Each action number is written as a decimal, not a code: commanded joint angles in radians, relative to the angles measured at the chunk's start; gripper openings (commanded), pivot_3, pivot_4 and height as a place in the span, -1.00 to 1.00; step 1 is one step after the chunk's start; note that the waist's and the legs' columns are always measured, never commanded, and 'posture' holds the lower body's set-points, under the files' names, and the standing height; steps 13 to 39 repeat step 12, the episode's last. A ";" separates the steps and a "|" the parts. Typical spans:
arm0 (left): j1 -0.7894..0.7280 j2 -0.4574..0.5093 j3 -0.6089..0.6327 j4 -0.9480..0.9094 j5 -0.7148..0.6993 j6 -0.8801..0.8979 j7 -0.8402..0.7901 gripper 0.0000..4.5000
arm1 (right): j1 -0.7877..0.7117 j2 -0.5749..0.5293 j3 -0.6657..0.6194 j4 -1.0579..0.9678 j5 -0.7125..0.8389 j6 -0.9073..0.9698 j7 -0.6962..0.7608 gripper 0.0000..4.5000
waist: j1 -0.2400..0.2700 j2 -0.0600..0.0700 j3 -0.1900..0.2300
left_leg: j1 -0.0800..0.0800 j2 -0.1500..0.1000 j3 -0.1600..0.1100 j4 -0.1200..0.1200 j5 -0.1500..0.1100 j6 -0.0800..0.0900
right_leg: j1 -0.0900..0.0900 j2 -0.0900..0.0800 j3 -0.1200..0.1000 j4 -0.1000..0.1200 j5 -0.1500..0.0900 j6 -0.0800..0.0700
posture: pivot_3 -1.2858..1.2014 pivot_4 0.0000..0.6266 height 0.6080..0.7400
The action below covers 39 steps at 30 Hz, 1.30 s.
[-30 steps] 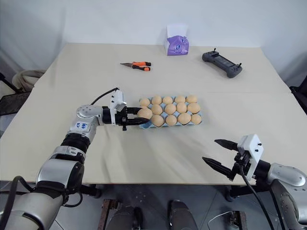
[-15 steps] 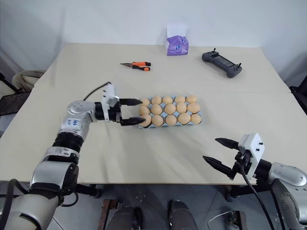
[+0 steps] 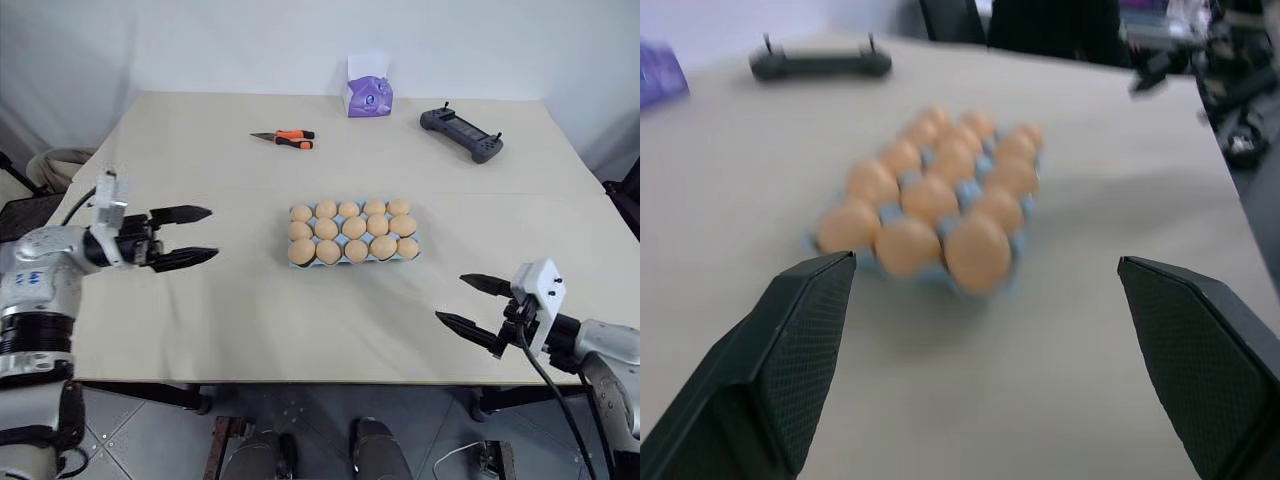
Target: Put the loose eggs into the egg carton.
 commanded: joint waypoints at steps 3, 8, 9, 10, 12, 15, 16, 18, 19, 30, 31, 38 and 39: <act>0.042 0.069 0.060 -0.025 -0.039 -0.014 -0.029 0.99 | -0.064 -0.033 0.000 0.071 -0.018 -0.041 0.043 1.00 | 0.003 0.000 0.000 | -0.001 0.000 -0.001 0.000 0.000 0.000 | 0.000 0.000 -0.001 0.000 0.000 0.000 | 0.03 -0.52 1.00; 0.108 0.102 0.086 -0.049 -0.046 0.004 -0.014 0.99 | -0.140 -0.057 0.005 0.195 -0.046 -0.083 0.093 1.00 | 0.002 0.000 0.000 | -0.001 0.000 -0.001 0.000 -0.001 0.001 | 0.000 -0.001 -0.001 -0.001 0.000 -0.001 | 0.03 -0.52 1.00; 0.130 0.102 0.093 -0.058 -0.049 0.005 -0.006 0.99 | -0.154 -0.062 0.009 0.218 -0.052 -0.091 0.103 1.00 | -0.001 0.001 0.001 | -0.001 0.000 -0.001 0.000 -0.001 0.001 | 0.000 -0.002 -0.001 -0.001 0.000 -0.001 | 0.03 -0.52 1.00; 0.147 0.097 0.098 -0.067 -0.053 0.004 0.002 0.99 | -0.165 -0.064 0.013 0.236 -0.056 -0.099 0.110 1.00 | -0.002 0.001 0.001 | -0.001 0.000 0.000 -0.001 -0.001 0.001 | 0.000 -0.002 0.000 -0.001 0.000 -0.001 | 0.03 -0.52 1.00; 0.171 0.090 0.098 -0.074 -0.053 -0.007 0.013 0.99 | -0.186 -0.066 0.023 0.261 -0.063 -0.109 0.119 1.00 | -0.003 0.001 0.001 | 0.000 0.000 0.000 -0.001 -0.001 0.001 | 0.000 -0.002 -0.001 -0.001 -0.001 -0.001 | 0.03 -0.52 1.00; 0.171 0.090 0.098 -0.074 -0.053 -0.007 0.013 0.99 | -0.186 -0.066 0.023 0.261 -0.063 -0.109 0.119 1.00 | -0.003 0.001 0.001 | 0.000 0.000 0.000 -0.001 -0.001 0.001 | 0.000 -0.002 -0.001 -0.001 -0.001 -0.001 | 0.03 -0.52 1.00; 0.171 0.090 0.098 -0.074 -0.053 -0.007 0.013 0.99 | -0.186 -0.066 0.023 0.261 -0.063 -0.109 0.119 1.00 | -0.003 0.001 0.001 | 0.000 0.000 0.000 -0.001 -0.001 0.001 | 0.000 -0.002 -0.001 -0.001 -0.001 -0.001 | 0.03 -0.52 1.00; 0.171 0.090 0.098 -0.074 -0.053 -0.007 0.013 0.99 | -0.186 -0.066 0.023 0.261 -0.063 -0.109 0.119 1.00 | -0.003 0.001 0.001 | 0.000 0.000 0.000 -0.001 -0.001 0.001 | 0.000 -0.002 -0.001 -0.001 -0.001 -0.001 | 0.03 -0.52 1.00; 0.171 0.090 0.098 -0.074 -0.053 -0.007 0.013 0.99 | -0.186 -0.066 0.023 0.261 -0.063 -0.109 0.119 1.00 | -0.003 0.001 0.001 | 0.000 0.000 0.000 -0.001 -0.001 0.001 | 0.000 -0.002 -0.001 -0.001 -0.001 -0.001 | 0.03 -0.52 1.00; 0.171 0.090 0.098 -0.074 -0.053 -0.007 0.013 0.99 | -0.186 -0.066 0.023 0.261 -0.063 -0.109 0.119 1.00 | -0.003 0.001 0.001 | 0.000 0.000 0.000 -0.001 -0.001 0.001 | 0.000 -0.002 -0.001 -0.001 -0.001 -0.001 | 0.03 -0.52 1.00; 0.171 0.090 0.098 -0.074 -0.053 -0.007 0.013 0.99 | -0.186 -0.066 0.023 0.261 -0.063 -0.109 0.119 1.00 | -0.003 0.001 0.001 | 0.000 0.000 0.000 -0.001 -0.001 0.001 | 0.000 -0.002 -0.001 -0.001 -0.001 -0.001 | 0.03 -0.52 1.00; 0.171 0.090 0.098 -0.074 -0.053 -0.007 0.013 0.99 | -0.186 -0.066 0.023 0.261 -0.063 -0.109 0.119 1.00 | -0.003 0.001 0.001 | 0.000 0.000 0.000 -0.001 -0.001 0.001 | 0.000 -0.002 -0.001 -0.001 -0.001 -0.001 | 0.03 -0.52 1.00; 0.171 0.090 0.098 -0.074 -0.053 -0.007 0.013 0.99 | -0.186 -0.066 0.023 0.261 -0.063 -0.109 0.119 1.00 | -0.003 0.001 0.001 | 0.000 0.000 0.000 -0.001 -0.001 0.001 | 0.000 -0.002 -0.001 -0.001 -0.001 -0.001 | 0.03 -0.52 1.00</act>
